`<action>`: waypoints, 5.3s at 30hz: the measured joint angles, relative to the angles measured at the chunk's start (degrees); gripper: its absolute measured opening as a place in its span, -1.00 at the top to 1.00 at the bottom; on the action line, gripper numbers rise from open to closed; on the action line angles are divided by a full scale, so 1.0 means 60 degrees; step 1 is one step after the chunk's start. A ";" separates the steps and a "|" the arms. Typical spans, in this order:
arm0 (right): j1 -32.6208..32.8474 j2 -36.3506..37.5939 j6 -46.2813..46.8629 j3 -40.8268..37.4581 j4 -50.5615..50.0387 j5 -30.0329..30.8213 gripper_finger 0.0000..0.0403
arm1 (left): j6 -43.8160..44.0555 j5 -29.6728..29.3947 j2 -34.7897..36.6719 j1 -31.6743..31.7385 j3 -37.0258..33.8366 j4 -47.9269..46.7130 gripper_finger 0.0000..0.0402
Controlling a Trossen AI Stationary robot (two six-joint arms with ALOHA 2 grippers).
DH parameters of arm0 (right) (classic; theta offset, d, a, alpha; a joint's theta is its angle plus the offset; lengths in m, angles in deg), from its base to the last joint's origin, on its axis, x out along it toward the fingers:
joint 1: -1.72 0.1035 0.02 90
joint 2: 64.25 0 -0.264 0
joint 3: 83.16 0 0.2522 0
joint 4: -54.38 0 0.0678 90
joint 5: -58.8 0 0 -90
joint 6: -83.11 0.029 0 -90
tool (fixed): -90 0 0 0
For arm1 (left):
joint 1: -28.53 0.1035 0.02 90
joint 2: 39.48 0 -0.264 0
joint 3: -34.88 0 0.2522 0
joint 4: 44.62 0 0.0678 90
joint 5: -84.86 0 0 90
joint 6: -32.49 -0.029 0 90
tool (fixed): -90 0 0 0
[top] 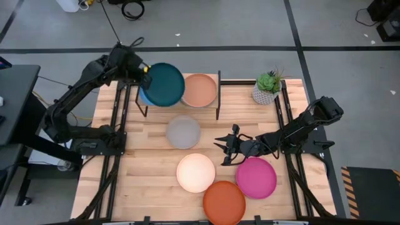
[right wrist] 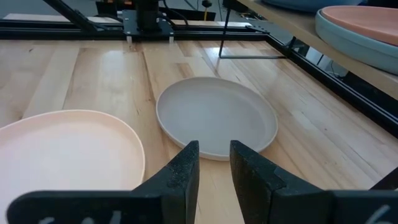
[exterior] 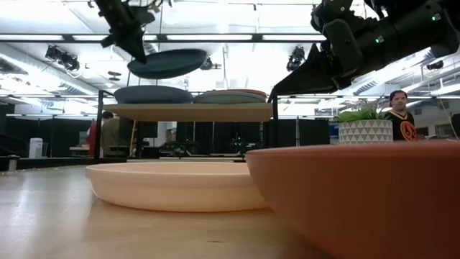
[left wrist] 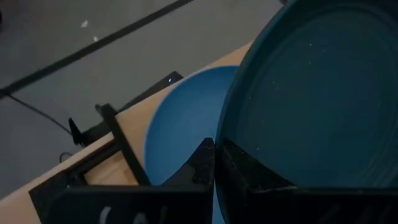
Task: Place and stack plates onto a shelf
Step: Stack the dark blue plate on top of the blue plate on the shelf, then stack the gray plate on top of the brown plate on the shelf, then stack the light orange plate on top of the gray plate on the shelf
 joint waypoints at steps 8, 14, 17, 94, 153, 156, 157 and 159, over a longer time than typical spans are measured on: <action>0.0000 0.0000 -0.0027 0.0000 -0.0010 0.0000 0.52 | -0.0436 0.0323 -0.0779 0.1061 0.0000 -0.0206 0.92; 0.0000 0.0000 -0.0029 0.0000 -0.0022 0.0000 0.52 | -0.0569 0.0981 -0.0936 0.1413 0.0000 -0.0414 0.92; 0.0000 0.0000 -0.0029 0.0000 -0.0025 0.0000 0.52 | -0.0696 0.0956 -0.0930 0.1463 0.0000 -0.0582 0.87; -0.0025 0.0000 0.0004 0.0000 -0.0128 -0.0041 0.52 | -0.1976 -0.0983 -0.4929 -1.0223 0.1575 -0.0791 0.93; -0.0025 0.0007 -0.0102 -0.0168 0.0126 -0.0155 0.52 | -0.3494 0.0932 -0.5997 -0.8791 0.4044 -0.1625 0.17; -0.0016 0.0007 -0.0105 -0.0168 0.0047 -0.0153 0.52 | -0.3418 0.0637 -0.5983 -0.9810 0.2843 -0.1030 0.17; -0.0016 0.0007 -0.0103 -0.0168 0.0052 -0.0157 0.52 | -0.3334 0.0620 -0.5983 -1.0108 0.2426 -0.0837 0.17; -0.0015 0.0007 -0.0102 -0.0168 0.0055 -0.0152 0.52 | -0.2862 0.0626 -0.5994 -1.0692 0.1720 -0.0307 0.17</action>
